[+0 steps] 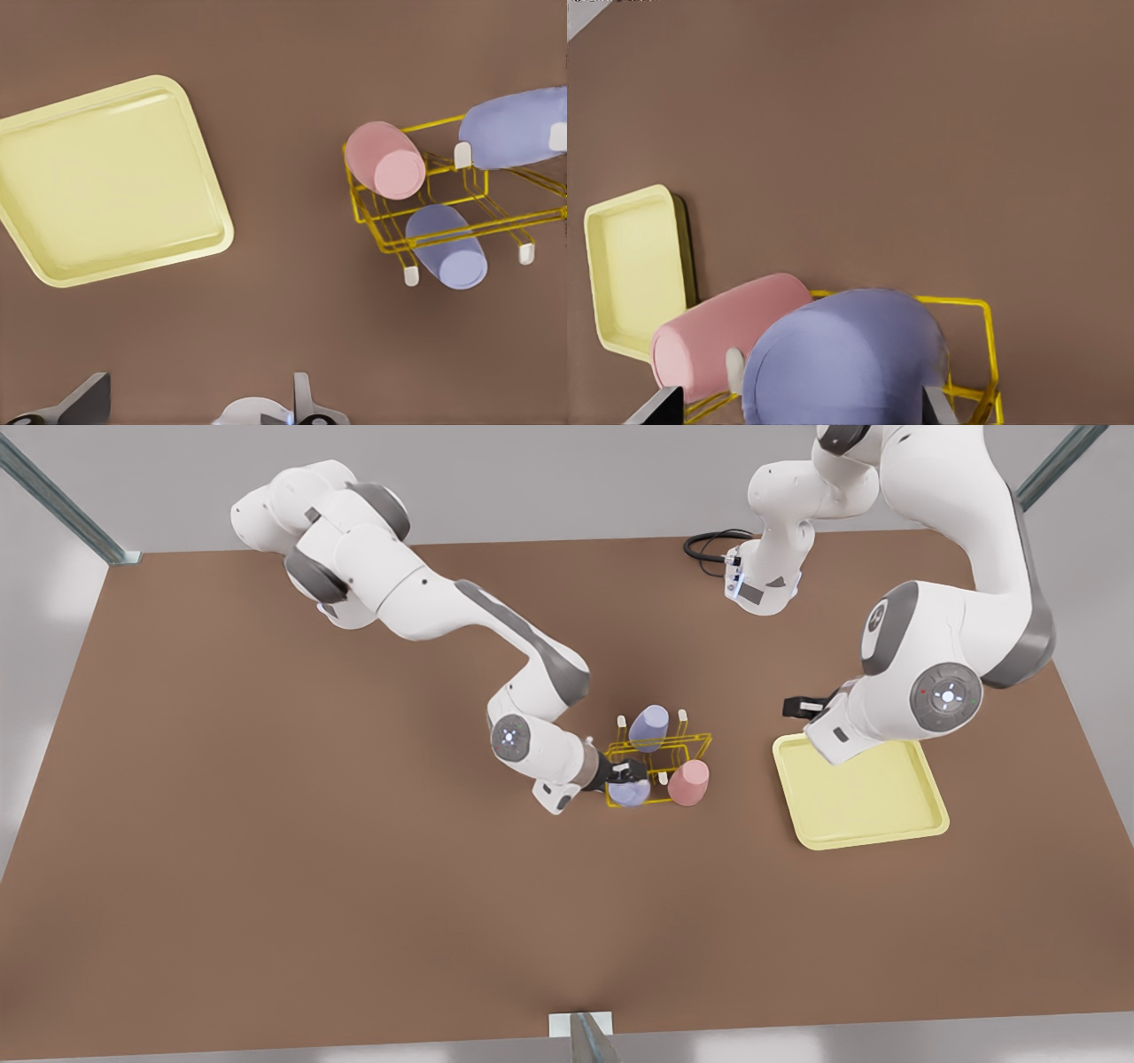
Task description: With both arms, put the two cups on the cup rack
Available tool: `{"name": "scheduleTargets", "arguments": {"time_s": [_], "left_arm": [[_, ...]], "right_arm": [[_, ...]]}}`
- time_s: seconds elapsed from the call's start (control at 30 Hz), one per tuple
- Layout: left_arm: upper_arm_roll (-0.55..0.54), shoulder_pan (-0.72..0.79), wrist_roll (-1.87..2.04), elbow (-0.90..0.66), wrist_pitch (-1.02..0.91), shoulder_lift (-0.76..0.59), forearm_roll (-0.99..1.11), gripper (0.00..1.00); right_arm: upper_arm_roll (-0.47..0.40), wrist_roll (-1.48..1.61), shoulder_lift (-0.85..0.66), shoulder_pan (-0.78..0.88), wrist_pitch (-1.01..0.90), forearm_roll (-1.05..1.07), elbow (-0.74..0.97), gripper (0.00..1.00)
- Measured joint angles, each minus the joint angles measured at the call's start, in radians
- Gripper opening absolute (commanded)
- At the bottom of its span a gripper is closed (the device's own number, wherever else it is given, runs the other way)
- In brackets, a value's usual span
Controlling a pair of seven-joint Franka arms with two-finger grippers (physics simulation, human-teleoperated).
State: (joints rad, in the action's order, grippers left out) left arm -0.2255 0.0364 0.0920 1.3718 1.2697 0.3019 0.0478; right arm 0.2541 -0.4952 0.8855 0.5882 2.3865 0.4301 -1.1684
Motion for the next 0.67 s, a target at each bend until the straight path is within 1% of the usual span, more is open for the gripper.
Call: {"name": "scheduleTargets", "arguments": {"time_s": [0.17, 0.2, 0.23, 0.27, 0.3, 0.33, 0.4, 0.43, 0.5, 0.57, 0.63, 0.67], "left_arm": [[-0.002, 0.001, 0.005, 0.0, 0.0, 0.0, 0.001, 1.0], [-0.003, 0.001, 0.006, 0.0, 0.0, 0.0, 0.001, 1.0], [-0.003, 0.002, 0.007, 0.0, 0.0, 0.0, 0.001, 1.0], [-0.003, 0.002, 0.007, 0.0, 0.0, 0.001, 0.001, 1.0], [-0.005, 0.001, 0.008, 0.0, 0.0, 0.001, 0.002, 1.0], [-0.009, 0.0, 0.009, 0.0, 0.0, 0.0, 0.002, 1.0], [-0.012, -0.001, 0.011, 0.0, 0.0, 0.0, 0.003, 1.0], [-0.013, -0.002, 0.012, 0.0, 0.001, 0.0, 0.003, 1.0], [-0.013, -0.004, 0.013, 0.0, 0.0, -0.001, 0.003, 1.0], [-0.013, -0.005, 0.015, 0.0, -0.001, 0.0, 0.002, 1.0], [-0.015, -0.005, 0.018, 0.0, -0.003, -0.001, 0.001, 1.0], [-0.021, -0.005, 0.02, 0.0, -0.007, -0.001, 0.0, 1.0]], "right_arm": [[0.0, -0.016, 0.002, 0.001, -0.006, 0.007, 0.023, 1.0], [-0.001, -0.018, -0.015, -0.009, -0.013, 0.009, 0.023, 1.0], [-0.019, -0.021, -0.065, -0.021, -0.035, 0.004, 0.018, 1.0], [-0.079, -0.024, -0.133, -0.033, -0.09, -0.038, 0.015, 1.0], [-0.114, -0.025, -0.193, -0.068, -0.169, -0.12, 0.009, 1.0], [-0.134, -0.02, -0.232, -0.14, -0.266, -0.204, 0.005, 1.0], [-0.184, 0.002, -0.263, -0.309, -0.445, -0.352, 0.017, 1.0], [-0.217, 0.02, -0.289, -0.359, -0.529, -0.413, 0.05, 1.0], [-0.232, 0.055, -0.396, -0.402, -0.683, -0.495, 0.054, 1.0], [-0.231, 0.091, -0.575, -0.448, -0.794, -0.527, -0.106, 1.0], [-0.231, 0.126, -0.691, -0.495, -0.866, -0.53, -0.23, 1.0], [-0.232, 0.141, -0.727, -0.507, -0.892, -0.529, -0.26, 1.0]]}}
